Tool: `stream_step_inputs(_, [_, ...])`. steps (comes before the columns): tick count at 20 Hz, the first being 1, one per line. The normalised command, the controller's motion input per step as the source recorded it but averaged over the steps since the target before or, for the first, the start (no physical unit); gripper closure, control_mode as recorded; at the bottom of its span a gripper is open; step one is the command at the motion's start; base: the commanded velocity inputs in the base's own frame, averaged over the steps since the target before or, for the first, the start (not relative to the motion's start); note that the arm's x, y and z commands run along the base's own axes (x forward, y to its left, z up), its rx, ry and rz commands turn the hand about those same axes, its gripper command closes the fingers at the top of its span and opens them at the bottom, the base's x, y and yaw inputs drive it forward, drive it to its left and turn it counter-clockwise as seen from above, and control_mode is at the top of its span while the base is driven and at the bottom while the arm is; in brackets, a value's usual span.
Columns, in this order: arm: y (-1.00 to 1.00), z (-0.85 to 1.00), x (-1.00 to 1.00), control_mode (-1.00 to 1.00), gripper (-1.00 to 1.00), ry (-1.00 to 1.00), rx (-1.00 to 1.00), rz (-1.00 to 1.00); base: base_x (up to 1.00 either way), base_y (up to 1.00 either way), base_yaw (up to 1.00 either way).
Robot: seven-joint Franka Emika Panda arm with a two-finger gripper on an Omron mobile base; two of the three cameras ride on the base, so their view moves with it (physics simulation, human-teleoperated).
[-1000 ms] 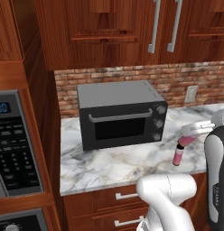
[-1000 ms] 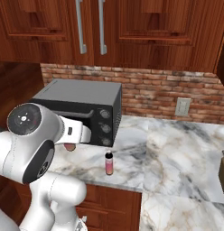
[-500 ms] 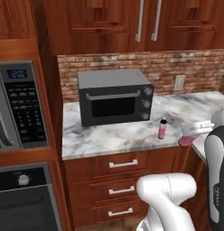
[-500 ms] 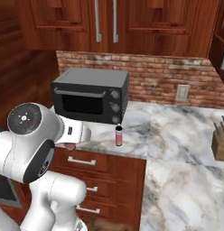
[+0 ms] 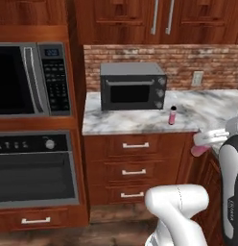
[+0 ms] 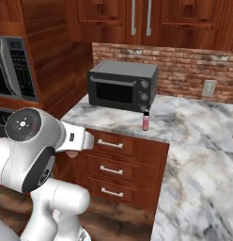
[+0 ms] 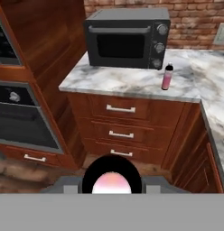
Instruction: Move the drinks to the dining counter.
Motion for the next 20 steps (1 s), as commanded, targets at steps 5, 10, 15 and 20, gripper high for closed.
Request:
stream_step_inputs(5, [0.00,0.00,0.00,1.00,1.00,0.00,0.00,0.00,-0.50,0.07,0.42])
stream_step_inputs(10, [0.00,0.00,0.00,1.00,1.00,0.00,0.00,0.00,-0.45,0.05,0.48])
stream_step_inputs(15, [0.00,0.00,0.00,1.00,1.00,0.00,0.00,0.00,-0.42,0.15,0.54])
stream_step_inputs(20, [0.00,0.00,0.00,1.00,1.00,0.00,0.00,0.00,-0.37,0.28,0.60])
